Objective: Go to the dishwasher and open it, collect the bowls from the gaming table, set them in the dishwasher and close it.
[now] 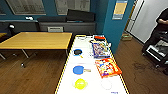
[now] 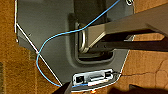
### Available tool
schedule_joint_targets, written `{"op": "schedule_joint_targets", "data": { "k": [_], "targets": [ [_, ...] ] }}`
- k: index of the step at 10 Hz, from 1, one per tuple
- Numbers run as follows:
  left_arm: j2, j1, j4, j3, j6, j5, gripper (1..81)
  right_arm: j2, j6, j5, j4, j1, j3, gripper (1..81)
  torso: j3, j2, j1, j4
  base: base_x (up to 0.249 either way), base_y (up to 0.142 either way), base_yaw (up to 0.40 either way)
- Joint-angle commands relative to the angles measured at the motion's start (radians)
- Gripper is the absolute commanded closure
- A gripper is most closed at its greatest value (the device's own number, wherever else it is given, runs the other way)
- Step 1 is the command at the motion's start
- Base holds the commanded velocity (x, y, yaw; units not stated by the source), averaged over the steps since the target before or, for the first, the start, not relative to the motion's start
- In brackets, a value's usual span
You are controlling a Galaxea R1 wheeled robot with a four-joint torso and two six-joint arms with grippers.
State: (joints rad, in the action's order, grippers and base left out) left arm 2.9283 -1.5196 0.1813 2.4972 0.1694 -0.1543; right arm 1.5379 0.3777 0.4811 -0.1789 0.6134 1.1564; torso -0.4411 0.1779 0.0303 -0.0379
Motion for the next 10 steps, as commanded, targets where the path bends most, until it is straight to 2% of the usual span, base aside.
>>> {"op": "schedule_joint_targets", "data": {
  "k": [1, 2, 4, 5, 6, 7, 8, 10],
  "targets": [
    [-0.125, 0.012, 0.009, -0.205, 0.001, 0.058, 1.0, -0.152, -0.347, -0.203, -0.171, 0.364, -0.097, 81.1, 0.000, 0.000, 0.000, 0.000, 0.000, 0.000, 0.000],
    [-0.194, 0.028, 0.003, -0.291, 0.001, 0.056, 1.0, -0.125, -0.394, -0.267, -0.143, 0.453, -0.086, 81.1, 0.000, 0.000, 0.000, 0.000, 0.000, 0.000, 0.000],
    [-0.378, 0.064, -0.003, -0.505, 0.007, 0.038, 1.0, -0.022, -0.414, -0.433, -0.134, 0.636, -0.031, 81.1, 0.000, 0.000, 0.000, 0.000, 0.000, 0.000, 0.000],
    [-0.460, 0.084, -0.002, -0.587, 0.033, 0.013, 1.0, 0.020, -0.418, -0.507, -0.129, 0.708, -0.001, 81.1, 0.000, 0.000, 0.000, 0.000, 0.000, 0.000, 0.000],
    [-0.551, 0.106, 0.000, -0.674, 0.053, 0.004, 1.0, 0.068, -0.415, -0.602, -0.096, 0.765, 0.009, 81.1, 0.000, 0.000, 0.000, 0.000, 0.000, 0.000, 0.000],
    [-0.610, 0.121, -0.002, -0.730, 0.056, 0.002, 1.0, 0.098, -0.417, -0.669, -0.082, 0.812, 0.012, 81.1, 0.000, 0.000, 0.000, 0.000, 0.000, 0.000, 0.000],
    [-0.656, 0.141, -0.002, -0.771, 0.058, 0.002, 1.0, 0.126, -0.421, -0.694, -0.062, 0.840, 0.025, 81.1, 0.000, 0.000, 0.000, 0.000, 0.000, 0.000, 0.000],
    [-0.780, 0.209, -0.002, -0.902, 0.101, 0.002, 1.0, 0.201, -0.422, -0.699, -0.034, 0.857, 0.040, 81.1, 0.000, 0.000, 0.000, 0.000, 0.000, 0.000, 0.000]
  ]
}}
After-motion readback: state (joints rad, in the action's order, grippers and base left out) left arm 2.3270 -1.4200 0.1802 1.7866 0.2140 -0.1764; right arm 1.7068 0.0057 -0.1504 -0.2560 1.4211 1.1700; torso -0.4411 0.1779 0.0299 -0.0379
